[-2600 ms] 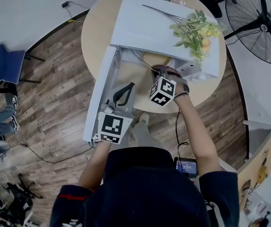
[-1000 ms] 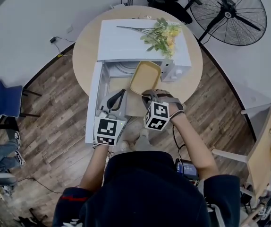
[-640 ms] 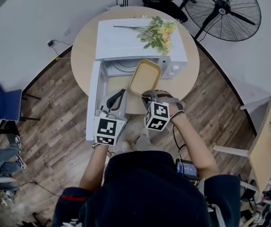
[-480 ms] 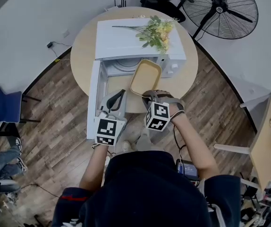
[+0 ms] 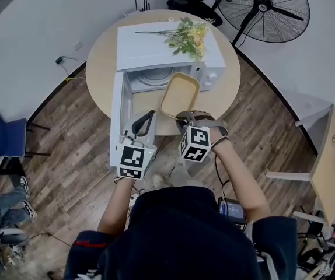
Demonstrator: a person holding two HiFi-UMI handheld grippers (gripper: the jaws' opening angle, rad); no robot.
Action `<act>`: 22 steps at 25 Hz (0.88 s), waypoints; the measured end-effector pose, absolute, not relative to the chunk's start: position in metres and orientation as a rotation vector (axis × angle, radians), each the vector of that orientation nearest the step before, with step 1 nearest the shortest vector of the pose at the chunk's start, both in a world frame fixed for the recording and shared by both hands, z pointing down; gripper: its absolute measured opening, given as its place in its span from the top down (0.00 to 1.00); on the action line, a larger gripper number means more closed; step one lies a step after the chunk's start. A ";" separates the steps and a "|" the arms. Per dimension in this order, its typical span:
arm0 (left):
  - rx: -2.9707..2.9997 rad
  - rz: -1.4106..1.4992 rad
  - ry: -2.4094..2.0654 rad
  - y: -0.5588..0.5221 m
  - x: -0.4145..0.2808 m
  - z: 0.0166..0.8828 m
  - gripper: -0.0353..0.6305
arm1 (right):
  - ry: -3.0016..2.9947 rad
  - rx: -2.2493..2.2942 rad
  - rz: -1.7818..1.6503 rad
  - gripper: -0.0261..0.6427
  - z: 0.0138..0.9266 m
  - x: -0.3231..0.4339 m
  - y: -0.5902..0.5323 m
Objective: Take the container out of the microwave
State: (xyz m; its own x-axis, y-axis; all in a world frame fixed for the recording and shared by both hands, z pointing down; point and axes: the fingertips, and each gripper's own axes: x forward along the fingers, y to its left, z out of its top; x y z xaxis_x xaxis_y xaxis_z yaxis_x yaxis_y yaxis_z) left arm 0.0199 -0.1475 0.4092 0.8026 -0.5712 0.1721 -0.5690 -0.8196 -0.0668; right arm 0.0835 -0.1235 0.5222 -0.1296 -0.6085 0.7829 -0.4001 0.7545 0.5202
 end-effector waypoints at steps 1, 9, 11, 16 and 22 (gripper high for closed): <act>-2.972 -0.287 0.930 -0.146 0.019 0.409 0.92 | -1.751 0.798 -0.219 0.92 0.521 0.082 -0.121; -2.984 -0.271 0.859 -0.133 0.012 0.409 0.92 | -1.718 0.806 -0.214 0.92 0.520 0.070 -0.109; -2.986 -0.267 0.857 -0.132 0.011 0.409 0.92 | -1.714 0.805 -0.214 0.92 0.520 0.069 -0.106; -2.986 -0.268 0.859 -0.133 0.015 0.409 0.92 | -1.713 0.796 -0.222 0.92 0.517 0.073 -0.106; -2.973 -0.275 0.892 -0.134 0.018 0.404 0.92 | -1.726 0.768 -0.232 0.92 0.514 0.075 -0.104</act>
State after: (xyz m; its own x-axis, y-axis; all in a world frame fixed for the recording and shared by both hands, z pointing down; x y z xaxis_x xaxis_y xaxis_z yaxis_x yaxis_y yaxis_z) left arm 0.0182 -0.1342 0.4043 0.8204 -0.5486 0.1612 -0.5441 -0.8357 -0.0749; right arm 0.0752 -0.1041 0.5141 -0.1105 -0.6007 0.7918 -0.3704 0.7642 0.5280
